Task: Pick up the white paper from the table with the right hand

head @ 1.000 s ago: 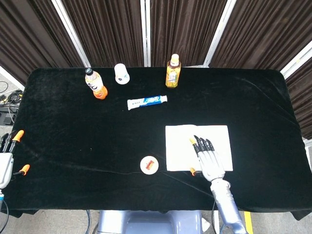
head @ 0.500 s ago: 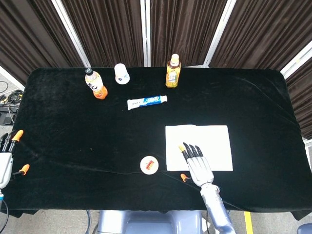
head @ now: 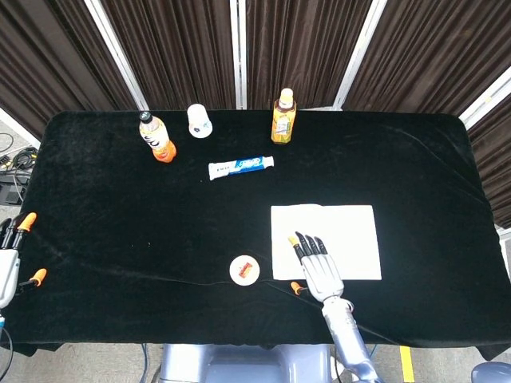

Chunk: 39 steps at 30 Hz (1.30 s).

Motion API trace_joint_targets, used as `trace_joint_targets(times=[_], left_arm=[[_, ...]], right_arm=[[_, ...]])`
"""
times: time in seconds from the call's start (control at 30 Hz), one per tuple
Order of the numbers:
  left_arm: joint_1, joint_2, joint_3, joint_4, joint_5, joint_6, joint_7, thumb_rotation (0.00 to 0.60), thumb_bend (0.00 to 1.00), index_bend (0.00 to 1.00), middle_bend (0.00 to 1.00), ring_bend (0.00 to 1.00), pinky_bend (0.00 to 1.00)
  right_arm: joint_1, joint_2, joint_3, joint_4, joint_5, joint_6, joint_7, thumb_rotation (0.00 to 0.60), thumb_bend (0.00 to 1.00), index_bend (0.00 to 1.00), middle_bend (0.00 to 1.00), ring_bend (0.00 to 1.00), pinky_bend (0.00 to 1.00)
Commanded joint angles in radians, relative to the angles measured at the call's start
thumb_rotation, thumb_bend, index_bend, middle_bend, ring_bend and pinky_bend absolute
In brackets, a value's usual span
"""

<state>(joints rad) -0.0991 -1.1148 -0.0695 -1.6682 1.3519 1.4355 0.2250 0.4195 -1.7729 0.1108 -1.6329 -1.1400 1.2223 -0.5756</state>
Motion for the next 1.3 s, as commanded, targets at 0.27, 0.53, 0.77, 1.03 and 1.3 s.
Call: trace_joint_targets(times=[0.27, 0.53, 0.77, 1.03, 1.3], left_arm=[[0.004, 0.001, -0.008, -0.009, -0.017, 0.008, 0.0, 0.6, 0.24, 0.0, 0.0, 0.0, 0.0], [0.003, 0.003, -0.011, -0.011, -0.028, 0.005, -0.002, 0.6, 0.24, 0.0, 0.0, 0.0, 0.0], [0.002, 0.001, -0.009, -0.013, -0.029, 0.003, 0.004, 0.6, 0.24, 0.0, 0.0, 0.0, 0.0], [0.001, -0.001, -0.009, -0.015, -0.03, 0.003, 0.007, 0.6, 0.24, 0.0, 0.0, 0.0, 0.0], [0.002, -0.005, -0.006, -0.018, -0.023, 0.008, 0.009, 0.6, 0.24, 0.0, 0.0, 0.0, 0.0]], right_arm=[[0.021, -0.055, 0.014, 0.104, 0.013, -0.018, 0.009, 0.6, 0.14, 0.0, 0.0, 0.0, 0.0], [0.025, -0.074, 0.017, 0.15, 0.017, -0.026, 0.024, 0.6, 0.14, 0.0, 0.0, 0.0, 0.0], [0.023, -0.093, 0.015, 0.2, -0.009, -0.016, 0.059, 0.6, 0.14, 0.0, 0.0, 0.0, 0.0], [0.013, -0.108, 0.019, 0.229, -0.077, 0.023, 0.143, 0.6, 0.24, 0.0, 0.0, 0.0, 0.0], [-0.011, -0.124, 0.05, 0.279, -0.162, 0.132, 0.241, 0.6, 0.33, 0.0, 0.0, 0.0, 0.0]])
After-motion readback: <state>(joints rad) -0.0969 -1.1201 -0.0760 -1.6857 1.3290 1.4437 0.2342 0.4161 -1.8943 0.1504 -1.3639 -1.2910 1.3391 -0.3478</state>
